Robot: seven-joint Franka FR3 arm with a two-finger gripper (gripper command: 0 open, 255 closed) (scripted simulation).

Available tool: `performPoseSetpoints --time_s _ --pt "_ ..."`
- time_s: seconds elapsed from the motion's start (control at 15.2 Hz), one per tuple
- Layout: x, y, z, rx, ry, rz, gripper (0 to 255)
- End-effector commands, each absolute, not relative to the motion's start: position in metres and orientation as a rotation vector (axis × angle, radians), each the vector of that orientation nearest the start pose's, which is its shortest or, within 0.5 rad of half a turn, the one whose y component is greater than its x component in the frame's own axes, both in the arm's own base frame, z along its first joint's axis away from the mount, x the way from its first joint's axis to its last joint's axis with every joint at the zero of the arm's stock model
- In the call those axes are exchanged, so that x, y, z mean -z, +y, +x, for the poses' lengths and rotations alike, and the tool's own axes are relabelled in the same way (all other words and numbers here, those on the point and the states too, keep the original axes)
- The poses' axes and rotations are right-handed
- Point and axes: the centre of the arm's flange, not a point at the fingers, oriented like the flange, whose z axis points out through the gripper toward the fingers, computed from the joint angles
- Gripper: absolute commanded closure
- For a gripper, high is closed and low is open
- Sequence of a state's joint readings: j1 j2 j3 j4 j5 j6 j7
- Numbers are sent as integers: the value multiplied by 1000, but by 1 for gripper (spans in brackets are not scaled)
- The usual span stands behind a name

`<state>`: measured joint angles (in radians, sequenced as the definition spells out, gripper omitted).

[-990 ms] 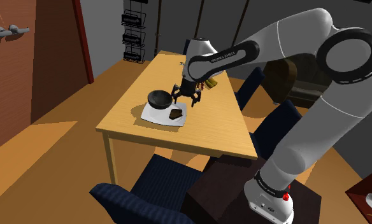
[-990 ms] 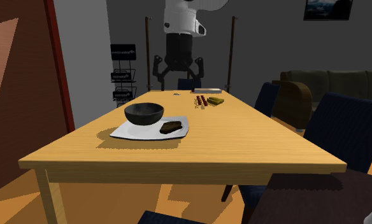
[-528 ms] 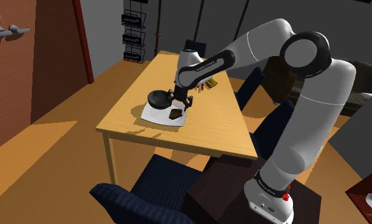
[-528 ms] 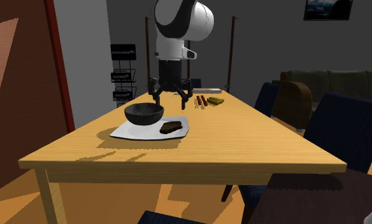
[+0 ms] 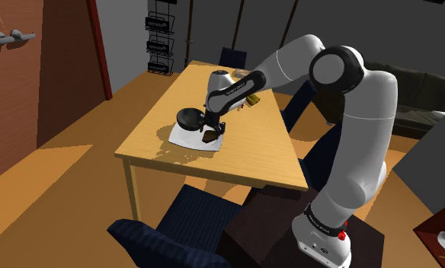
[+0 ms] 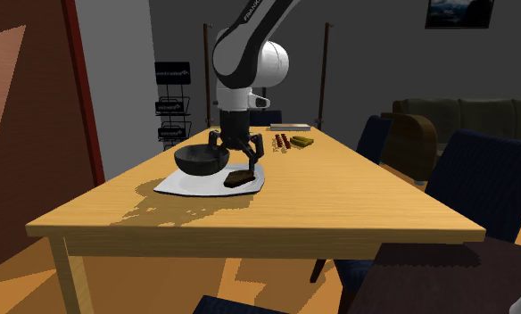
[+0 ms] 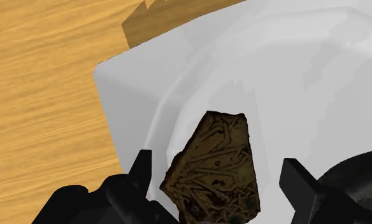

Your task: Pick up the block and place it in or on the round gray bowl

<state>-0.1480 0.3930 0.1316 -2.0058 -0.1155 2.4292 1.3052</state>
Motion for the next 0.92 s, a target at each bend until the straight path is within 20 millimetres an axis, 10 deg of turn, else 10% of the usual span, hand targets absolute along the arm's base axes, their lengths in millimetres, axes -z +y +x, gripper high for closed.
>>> performPoseSetpoints --time_s 0.0,0.59,0.66,0.86 --pt "-254 -13 609 70 1834 -2550 0" --pt "-246 -13 610 70 1834 -2550 0" --pt "-246 -13 610 70 1834 -2550 255" --pt "-246 -13 610 70 1834 -2550 255"
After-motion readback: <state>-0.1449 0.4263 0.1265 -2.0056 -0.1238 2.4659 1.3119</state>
